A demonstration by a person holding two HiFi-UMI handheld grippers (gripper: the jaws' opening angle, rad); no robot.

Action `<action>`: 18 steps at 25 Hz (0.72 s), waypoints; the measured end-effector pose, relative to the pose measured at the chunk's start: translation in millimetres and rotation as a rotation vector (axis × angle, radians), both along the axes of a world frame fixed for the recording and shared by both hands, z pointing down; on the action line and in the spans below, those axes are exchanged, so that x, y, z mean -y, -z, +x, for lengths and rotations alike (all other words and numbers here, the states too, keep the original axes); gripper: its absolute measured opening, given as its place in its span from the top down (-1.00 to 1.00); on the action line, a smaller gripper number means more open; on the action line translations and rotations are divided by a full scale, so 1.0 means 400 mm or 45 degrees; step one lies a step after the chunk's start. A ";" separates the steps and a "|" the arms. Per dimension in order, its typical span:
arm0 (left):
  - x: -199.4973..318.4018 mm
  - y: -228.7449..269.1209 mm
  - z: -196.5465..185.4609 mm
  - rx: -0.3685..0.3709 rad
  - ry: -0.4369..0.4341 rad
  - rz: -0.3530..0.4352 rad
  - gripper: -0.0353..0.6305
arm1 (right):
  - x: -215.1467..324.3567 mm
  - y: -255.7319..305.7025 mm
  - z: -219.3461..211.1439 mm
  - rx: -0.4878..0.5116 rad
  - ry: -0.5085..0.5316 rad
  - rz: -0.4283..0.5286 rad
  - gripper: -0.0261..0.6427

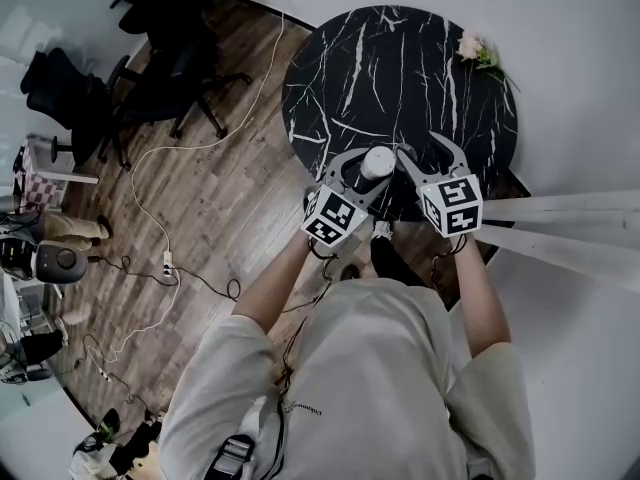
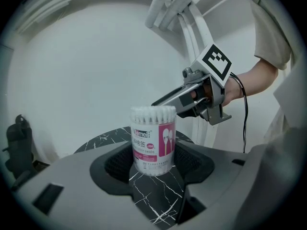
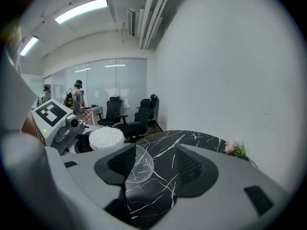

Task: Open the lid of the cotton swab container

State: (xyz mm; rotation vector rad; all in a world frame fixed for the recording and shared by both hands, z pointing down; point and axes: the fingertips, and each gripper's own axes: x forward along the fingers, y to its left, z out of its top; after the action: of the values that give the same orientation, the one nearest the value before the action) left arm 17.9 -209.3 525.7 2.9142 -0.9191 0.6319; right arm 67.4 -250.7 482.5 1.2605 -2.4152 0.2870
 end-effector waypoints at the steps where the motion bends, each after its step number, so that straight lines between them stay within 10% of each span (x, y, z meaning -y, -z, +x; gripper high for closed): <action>1: -0.001 -0.002 0.000 0.001 0.001 -0.005 0.11 | 0.000 0.004 0.003 0.008 -0.006 0.003 0.08; 18: 0.019 -0.134 0.042 -0.025 -0.009 -0.120 0.11 | -0.045 0.014 0.091 0.225 -0.025 -0.033 0.08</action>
State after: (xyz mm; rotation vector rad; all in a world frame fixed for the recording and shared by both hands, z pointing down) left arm 34.7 -217.0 579.1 2.8369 -0.8534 0.6282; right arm 104.0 -232.6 476.9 1.2975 -2.5376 0.4516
